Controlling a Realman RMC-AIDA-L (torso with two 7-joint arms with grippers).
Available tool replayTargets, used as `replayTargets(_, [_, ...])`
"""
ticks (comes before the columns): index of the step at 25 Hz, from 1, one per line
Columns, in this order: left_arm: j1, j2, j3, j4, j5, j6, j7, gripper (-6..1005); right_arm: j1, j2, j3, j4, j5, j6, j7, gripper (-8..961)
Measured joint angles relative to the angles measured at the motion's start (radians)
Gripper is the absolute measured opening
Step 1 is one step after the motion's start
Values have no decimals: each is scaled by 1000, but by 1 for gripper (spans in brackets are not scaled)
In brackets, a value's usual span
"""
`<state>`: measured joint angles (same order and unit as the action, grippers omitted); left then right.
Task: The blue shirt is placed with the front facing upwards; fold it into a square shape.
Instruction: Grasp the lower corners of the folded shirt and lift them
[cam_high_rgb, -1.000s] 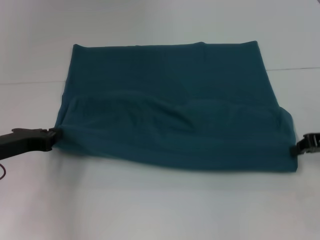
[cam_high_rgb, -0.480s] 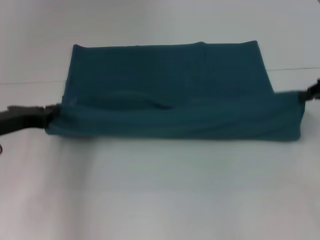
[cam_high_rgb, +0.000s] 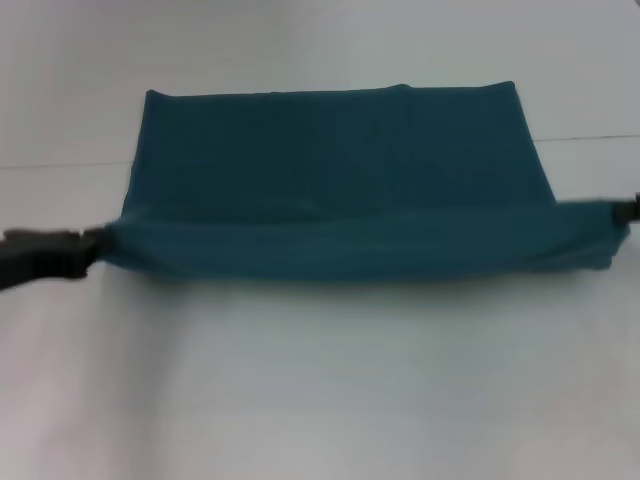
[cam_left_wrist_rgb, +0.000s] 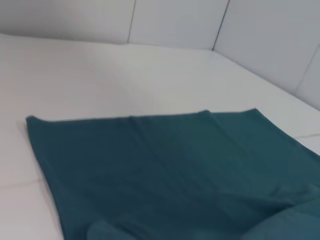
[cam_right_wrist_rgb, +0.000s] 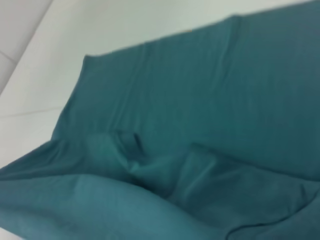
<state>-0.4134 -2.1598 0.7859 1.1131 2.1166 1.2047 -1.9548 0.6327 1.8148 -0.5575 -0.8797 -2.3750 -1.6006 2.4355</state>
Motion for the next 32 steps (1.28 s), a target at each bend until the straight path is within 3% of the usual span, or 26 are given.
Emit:
replayTargets(6, [55, -10, 0, 0, 4, 60, 6, 26, -79, 28, 1, 7, 31, -5, -42, 13])
replayTargets(13, [96, -12, -16, -25, 5, 117, 30, 25, -112, 69, 3, 23, 33, -13, -105, 15])
replayTargets(32, [186, -15, -89, -30, 9, 365, 69, 25, -232, 93, 5, 25, 29, -140, -204, 23])
